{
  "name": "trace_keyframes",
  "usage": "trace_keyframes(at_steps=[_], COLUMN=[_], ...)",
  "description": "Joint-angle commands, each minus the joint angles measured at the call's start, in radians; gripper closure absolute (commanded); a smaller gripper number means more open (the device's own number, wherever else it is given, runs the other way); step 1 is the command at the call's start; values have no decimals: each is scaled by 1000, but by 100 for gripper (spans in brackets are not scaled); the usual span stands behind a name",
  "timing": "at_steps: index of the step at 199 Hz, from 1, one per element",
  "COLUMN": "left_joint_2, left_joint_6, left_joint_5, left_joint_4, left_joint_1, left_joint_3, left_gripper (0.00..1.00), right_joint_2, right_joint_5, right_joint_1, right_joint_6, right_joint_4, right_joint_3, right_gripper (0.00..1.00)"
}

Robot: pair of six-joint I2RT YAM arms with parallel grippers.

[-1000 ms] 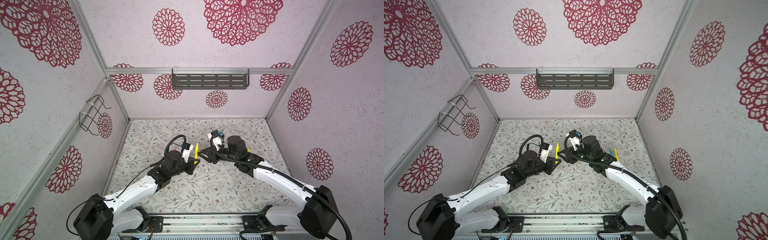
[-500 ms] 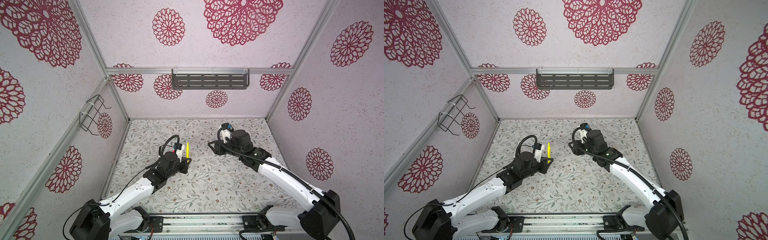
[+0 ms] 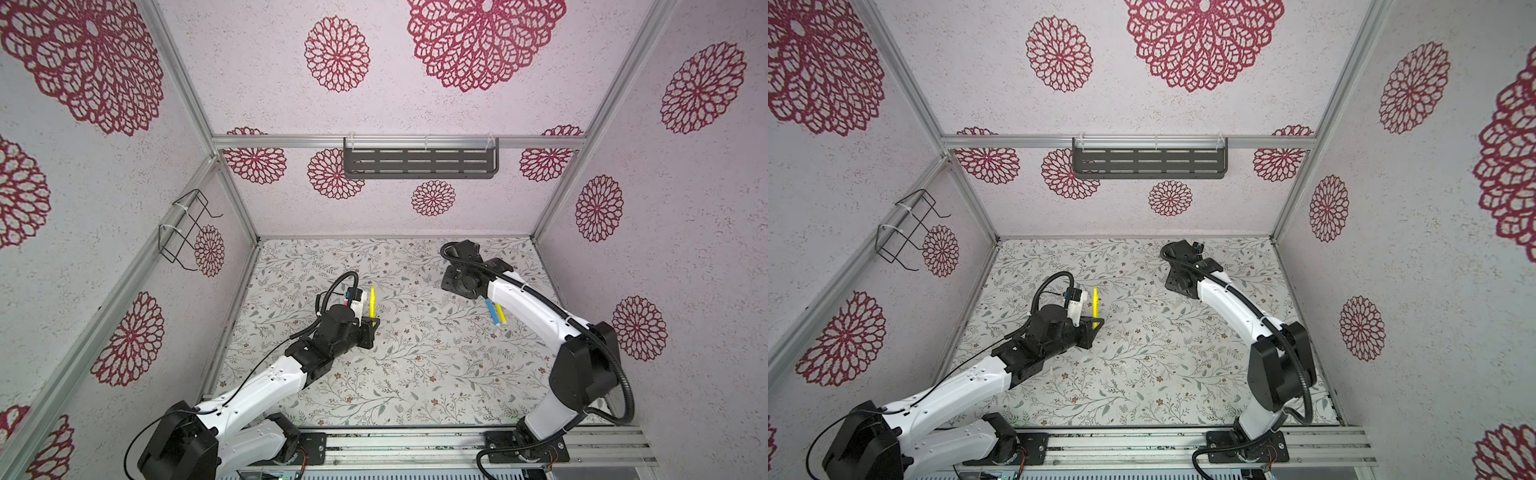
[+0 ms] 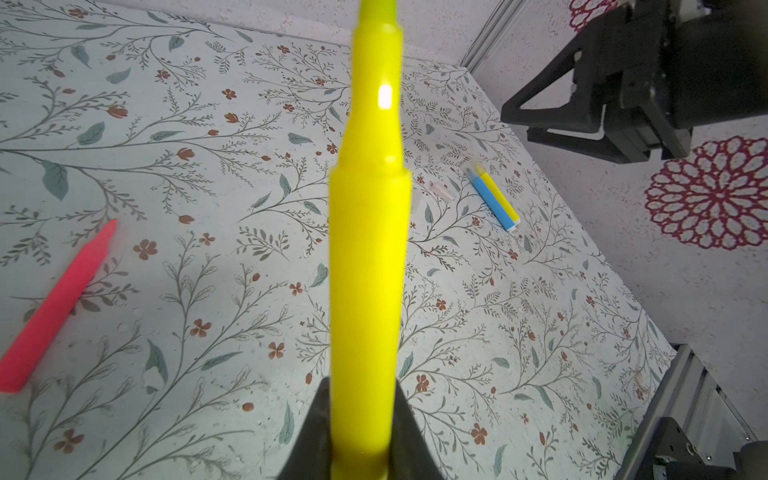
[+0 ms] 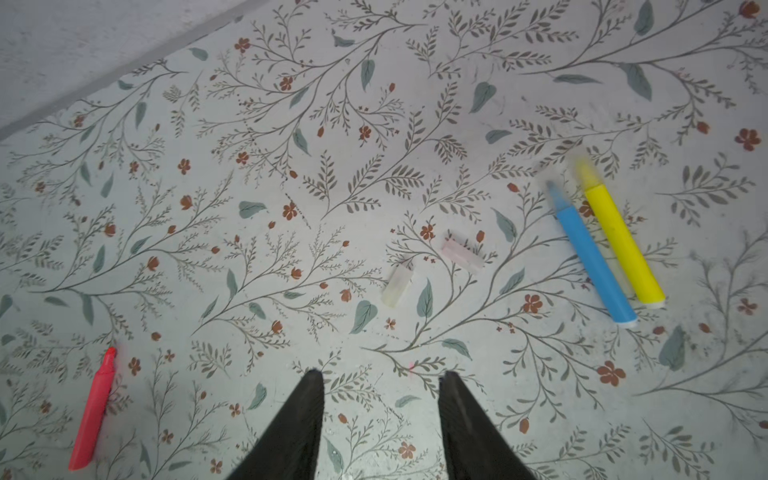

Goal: Insert the pens into the pen caps
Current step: 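Move the right gripper farther from the robot over the clear caps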

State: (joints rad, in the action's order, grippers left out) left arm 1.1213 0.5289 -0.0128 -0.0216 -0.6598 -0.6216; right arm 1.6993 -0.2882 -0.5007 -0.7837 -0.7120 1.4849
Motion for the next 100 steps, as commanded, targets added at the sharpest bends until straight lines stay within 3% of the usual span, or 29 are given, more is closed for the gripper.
trace_keyframes(at_steps=[1, 31, 100], left_joint_2=[-24, -51, -116], left_joint_6=[15, 14, 11], left_joint_5=[7, 13, 32], left_joint_4=[5, -6, 14], left_joint_1=[8, 8, 9], left_joint_3=[15, 26, 71], left_gripper=[100, 100, 100], right_joint_2=[75, 158, 250], right_joint_5=[-50, 47, 100], right_joint_1=[4, 26, 63], right_joint_6=[-90, -118, -244], right_joint_4=[-136, -101, -107], right_joint_3=[82, 121, 175], right_gripper=[53, 54, 56])
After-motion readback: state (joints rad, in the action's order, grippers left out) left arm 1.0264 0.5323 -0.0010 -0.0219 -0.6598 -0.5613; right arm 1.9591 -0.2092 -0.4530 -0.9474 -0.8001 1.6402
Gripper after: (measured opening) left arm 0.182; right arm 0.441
